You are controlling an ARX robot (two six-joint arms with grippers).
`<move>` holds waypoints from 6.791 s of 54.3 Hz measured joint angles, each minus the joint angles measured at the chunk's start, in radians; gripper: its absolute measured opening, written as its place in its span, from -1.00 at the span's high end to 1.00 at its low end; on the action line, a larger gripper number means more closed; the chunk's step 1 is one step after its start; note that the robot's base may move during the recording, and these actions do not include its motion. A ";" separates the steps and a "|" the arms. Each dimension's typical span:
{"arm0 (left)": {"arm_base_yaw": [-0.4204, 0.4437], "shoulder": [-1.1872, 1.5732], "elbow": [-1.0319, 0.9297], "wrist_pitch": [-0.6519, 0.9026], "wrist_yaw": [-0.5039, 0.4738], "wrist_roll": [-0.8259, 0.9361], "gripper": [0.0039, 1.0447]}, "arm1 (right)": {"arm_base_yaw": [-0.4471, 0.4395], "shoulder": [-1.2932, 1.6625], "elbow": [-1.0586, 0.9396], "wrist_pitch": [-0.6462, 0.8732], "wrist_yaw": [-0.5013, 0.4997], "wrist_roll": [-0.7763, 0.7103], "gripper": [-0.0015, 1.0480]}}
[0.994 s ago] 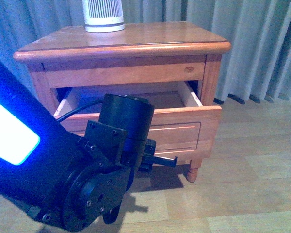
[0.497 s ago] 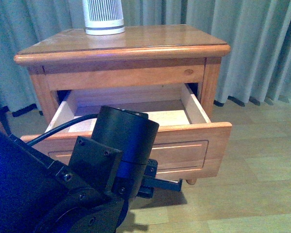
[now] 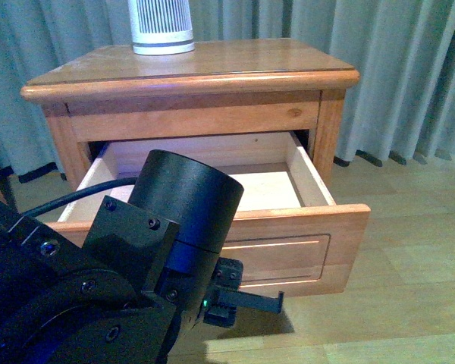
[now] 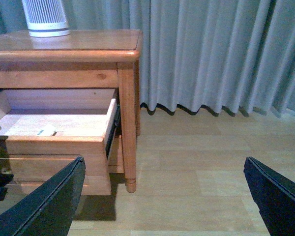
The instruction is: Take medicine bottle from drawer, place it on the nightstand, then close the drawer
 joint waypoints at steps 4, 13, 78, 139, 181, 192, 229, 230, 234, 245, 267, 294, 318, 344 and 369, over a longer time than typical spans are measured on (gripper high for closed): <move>-0.006 -0.003 -0.019 -0.011 0.023 -0.006 0.21 | 0.000 0.000 0.000 0.000 0.000 0.000 -0.87; -0.046 -0.008 -0.031 -0.035 0.042 -0.033 -0.30 | 0.000 0.000 0.000 0.000 -0.001 0.000 -0.87; 0.447 -0.721 -0.161 0.094 0.285 0.351 -0.88 | 0.000 0.000 0.000 0.000 -0.002 0.000 -0.87; 0.607 -1.783 -0.787 -0.224 0.276 0.199 0.95 | 0.000 0.000 0.000 0.000 -0.002 0.000 -0.87; 0.607 -1.970 -0.836 -0.352 0.275 0.197 -0.80 | -0.002 0.000 0.000 -0.002 -0.006 0.000 -0.87; 0.607 -1.970 -0.837 -0.352 0.276 0.197 -0.88 | -0.002 0.000 0.000 -0.002 -0.005 0.000 -0.87; 0.607 -1.970 -0.837 -0.352 0.275 0.197 -0.88 | 0.013 1.260 0.797 0.219 -0.051 0.047 -0.87; 0.607 -1.970 -0.837 -0.352 0.275 0.197 -0.88 | 0.016 1.306 0.822 0.211 -0.036 0.039 -0.87; 0.607 -1.970 -0.837 -0.352 0.275 0.197 -0.88 | 0.024 1.456 0.904 0.165 0.007 0.033 -0.87; 0.607 -1.970 -0.837 -0.352 0.275 0.197 -0.88 | 0.064 1.715 1.047 0.045 0.088 0.034 -0.87; 0.607 -1.970 -0.837 -0.352 0.275 0.197 -0.88 | 0.167 1.992 1.164 0.026 0.169 0.039 -0.87; 0.607 -1.970 -0.837 -0.352 0.275 0.197 -0.88 | 0.170 2.136 1.252 0.024 0.188 0.108 -0.87; 0.607 -1.970 -0.837 -0.352 0.275 0.197 -0.88 | 0.214 2.179 1.306 0.011 0.177 0.141 -0.87; 0.607 -1.970 -0.837 -0.352 0.275 0.197 -0.88 | 0.225 2.194 1.323 -0.009 0.182 0.151 -0.87; 0.607 -1.970 -0.837 -0.352 0.275 0.197 -0.88 | 0.205 2.236 1.340 0.000 0.183 0.156 -0.47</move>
